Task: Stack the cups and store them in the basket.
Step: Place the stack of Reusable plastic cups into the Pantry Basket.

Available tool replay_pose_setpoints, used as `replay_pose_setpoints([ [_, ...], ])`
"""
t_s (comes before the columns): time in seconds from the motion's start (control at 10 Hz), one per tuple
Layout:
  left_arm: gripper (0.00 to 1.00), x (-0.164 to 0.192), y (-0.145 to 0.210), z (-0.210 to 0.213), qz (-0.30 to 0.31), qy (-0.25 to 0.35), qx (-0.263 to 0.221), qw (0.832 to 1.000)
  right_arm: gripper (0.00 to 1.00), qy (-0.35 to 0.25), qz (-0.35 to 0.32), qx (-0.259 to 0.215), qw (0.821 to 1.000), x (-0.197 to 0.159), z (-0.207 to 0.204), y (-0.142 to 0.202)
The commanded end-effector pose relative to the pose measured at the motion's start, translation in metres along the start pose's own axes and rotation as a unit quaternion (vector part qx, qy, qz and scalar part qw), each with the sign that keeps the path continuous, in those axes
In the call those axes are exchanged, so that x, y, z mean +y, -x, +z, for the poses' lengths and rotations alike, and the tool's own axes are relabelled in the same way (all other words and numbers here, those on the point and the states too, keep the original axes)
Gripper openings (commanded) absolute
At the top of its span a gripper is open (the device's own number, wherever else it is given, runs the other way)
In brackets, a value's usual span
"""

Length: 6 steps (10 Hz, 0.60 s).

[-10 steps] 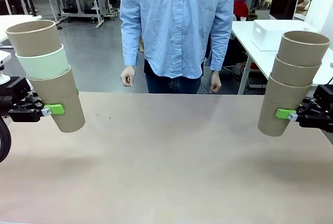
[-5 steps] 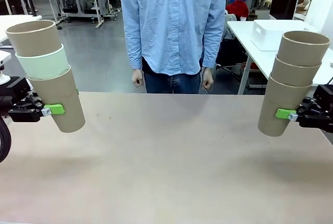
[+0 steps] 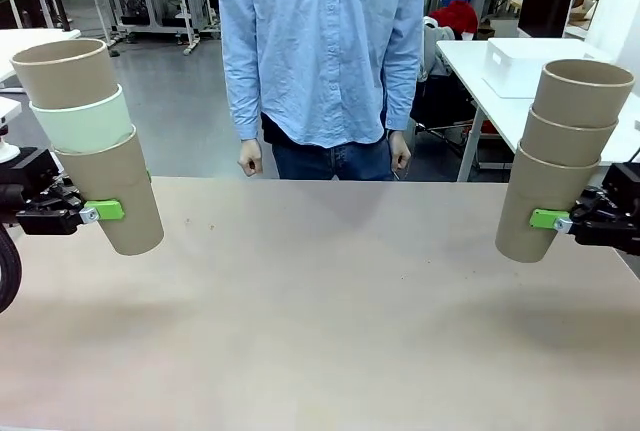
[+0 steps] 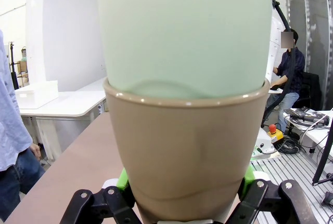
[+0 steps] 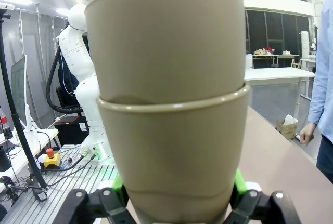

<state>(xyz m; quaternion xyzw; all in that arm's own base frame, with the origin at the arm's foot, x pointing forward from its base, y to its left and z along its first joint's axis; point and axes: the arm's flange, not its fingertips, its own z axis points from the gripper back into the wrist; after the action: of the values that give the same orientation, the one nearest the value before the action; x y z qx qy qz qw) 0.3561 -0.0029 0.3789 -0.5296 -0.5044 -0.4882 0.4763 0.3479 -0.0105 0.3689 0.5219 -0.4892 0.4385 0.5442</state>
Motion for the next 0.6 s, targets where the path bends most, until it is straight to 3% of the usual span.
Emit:
replay_pose_setpoints([
  [0.0,0.87,-0.0008,-0.0036,-0.0011,-0.004,0.003,-0.004,1.0,0.87,0.001,0.001,-0.002,1.0,0.0012,0.0005,-0.0052],
  [0.5,0.87,-0.0008,-0.0036,-0.0011,-0.004,0.003,-0.004,1.0,0.87,0.001,0.001,-0.002,1.0,0.0012,0.0005,-0.0052],
])
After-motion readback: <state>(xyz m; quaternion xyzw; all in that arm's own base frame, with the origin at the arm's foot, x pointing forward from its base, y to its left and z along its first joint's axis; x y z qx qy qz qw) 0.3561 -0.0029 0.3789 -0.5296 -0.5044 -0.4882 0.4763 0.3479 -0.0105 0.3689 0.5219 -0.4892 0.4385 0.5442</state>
